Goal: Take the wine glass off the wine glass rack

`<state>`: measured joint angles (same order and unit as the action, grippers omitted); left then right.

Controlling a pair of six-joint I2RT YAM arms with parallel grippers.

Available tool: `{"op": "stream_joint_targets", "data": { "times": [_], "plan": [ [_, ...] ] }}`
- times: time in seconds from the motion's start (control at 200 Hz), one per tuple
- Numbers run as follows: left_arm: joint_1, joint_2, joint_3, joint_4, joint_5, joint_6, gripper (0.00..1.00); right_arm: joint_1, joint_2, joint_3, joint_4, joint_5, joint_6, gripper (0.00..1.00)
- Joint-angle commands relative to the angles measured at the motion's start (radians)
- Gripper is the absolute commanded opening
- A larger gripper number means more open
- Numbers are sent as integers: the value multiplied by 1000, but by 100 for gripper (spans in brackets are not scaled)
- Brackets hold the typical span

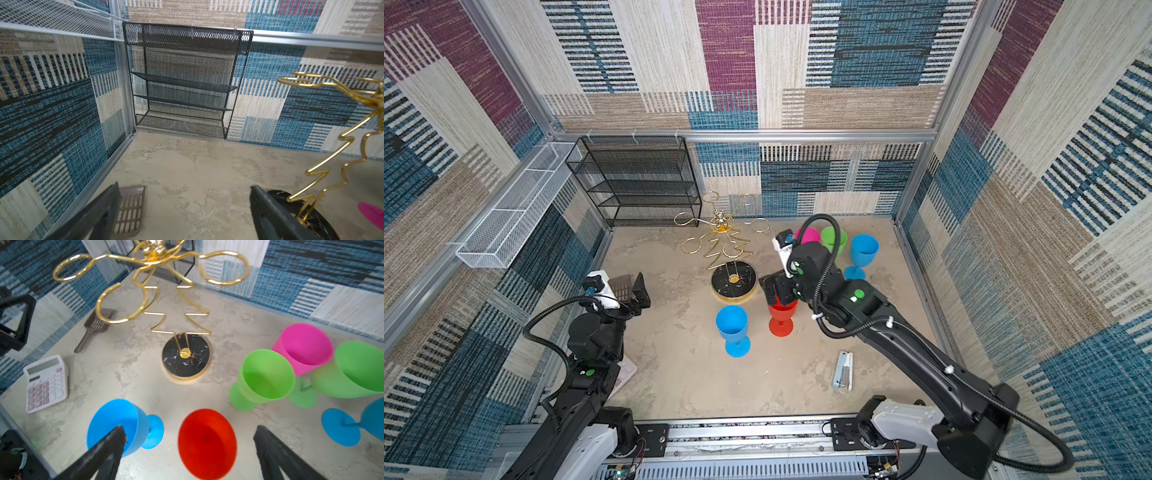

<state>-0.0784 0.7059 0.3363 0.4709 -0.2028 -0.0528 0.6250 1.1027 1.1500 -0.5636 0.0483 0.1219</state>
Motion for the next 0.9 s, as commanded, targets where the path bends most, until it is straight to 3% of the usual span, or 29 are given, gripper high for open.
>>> {"op": "stream_joint_targets", "data": {
  "times": [0.0,0.125,0.341,0.581,0.736,0.897],
  "plan": [
    [5,54,-5,71,41,25,99,-136,-67,-123,331,-52,-10,99],
    [18,149,-10,84,77,2,99,-287,-50,-283,505,-103,-1,99],
    [38,217,-97,131,101,9,99,-429,-24,-527,864,-46,-4,99],
    [57,393,-142,294,186,89,99,-459,-7,-773,1225,88,-120,99],
    [113,494,-156,443,227,55,99,-492,61,-845,1386,69,-173,99],
    [133,527,-151,478,256,52,99,-511,125,-963,1622,64,-198,99]
  ]
}}
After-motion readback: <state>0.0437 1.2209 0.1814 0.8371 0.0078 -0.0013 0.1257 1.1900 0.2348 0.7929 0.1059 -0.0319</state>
